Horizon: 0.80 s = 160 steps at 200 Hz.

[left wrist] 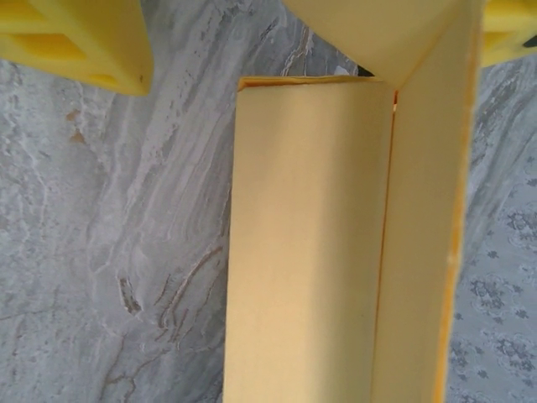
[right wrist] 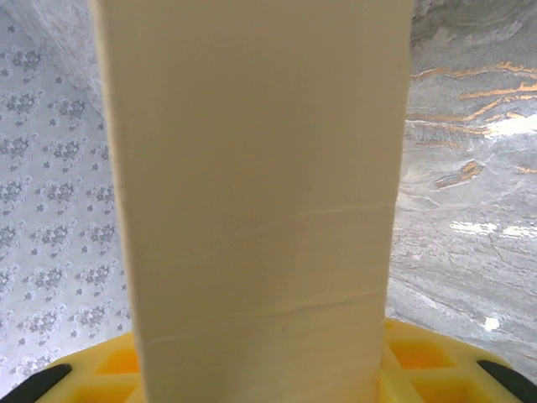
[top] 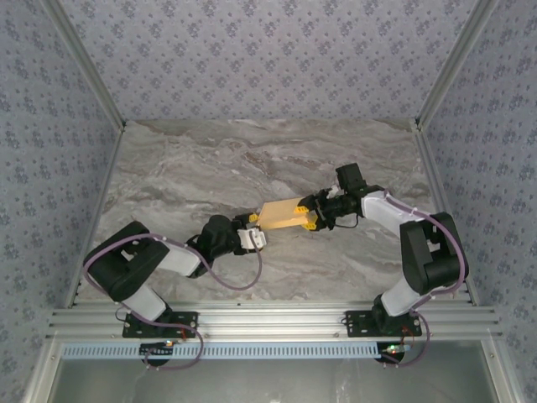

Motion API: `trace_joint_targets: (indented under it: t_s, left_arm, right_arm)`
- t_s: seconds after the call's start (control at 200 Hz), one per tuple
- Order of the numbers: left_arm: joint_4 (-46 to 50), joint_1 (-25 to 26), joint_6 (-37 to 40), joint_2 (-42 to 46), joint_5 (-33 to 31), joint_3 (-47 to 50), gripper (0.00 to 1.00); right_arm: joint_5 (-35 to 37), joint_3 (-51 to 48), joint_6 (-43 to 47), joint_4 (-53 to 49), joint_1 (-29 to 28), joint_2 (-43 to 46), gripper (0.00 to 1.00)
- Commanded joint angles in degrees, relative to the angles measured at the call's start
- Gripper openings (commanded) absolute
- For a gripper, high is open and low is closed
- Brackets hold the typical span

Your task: Fold the paper box

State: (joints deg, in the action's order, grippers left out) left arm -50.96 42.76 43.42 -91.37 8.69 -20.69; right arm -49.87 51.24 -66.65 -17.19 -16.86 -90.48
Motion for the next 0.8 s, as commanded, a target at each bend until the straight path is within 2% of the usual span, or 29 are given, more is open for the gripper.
trace_joint_targets:
  t_s: [0.0, 0.04, 0.13, 0.37, 0.635, 0.795]
  left_arm:
    - [-5.9, 0.3, -0.6, -0.3, 3.1, -3.4, 0.58]
    - [-6.0, 0.3, -1.0, -0.5, 3.1, -3.6, 0.54]
    - [-7.7, 0.3, -2.6, -1.0, 2.5, -3.6, 0.51]
    - [-8.9, 0.3, -4.2, -2.4, 2.5, -4.0, 0.55]
    - [-12.7, 0.3, -4.7, -3.8, 1.6, -5.3, 0.49]
    - [-13.0, 0.5, -5.1, -3.8, 2.2, -5.7, 0.52]
  right_arm:
    - [-0.2, -1.1, -1.8, -2.1, -1.0, 1.3, 0.38]
    - [-0.3, -1.1, -2.1, -1.9, -1.1, 1.5, 0.39]
    - [-0.3, -1.4, -2.7, -1.5, -0.9, 2.4, 0.39]
    - [-0.2, -2.8, -6.0, 0.2, -1.1, 4.5, 0.36]
    - [0.6, -3.3, -8.9, -3.6, -2.9, 7.2, 0.28]
    - [0.7, -3.3, -10.7, -3.4, -4.6, 7.5, 0.31]
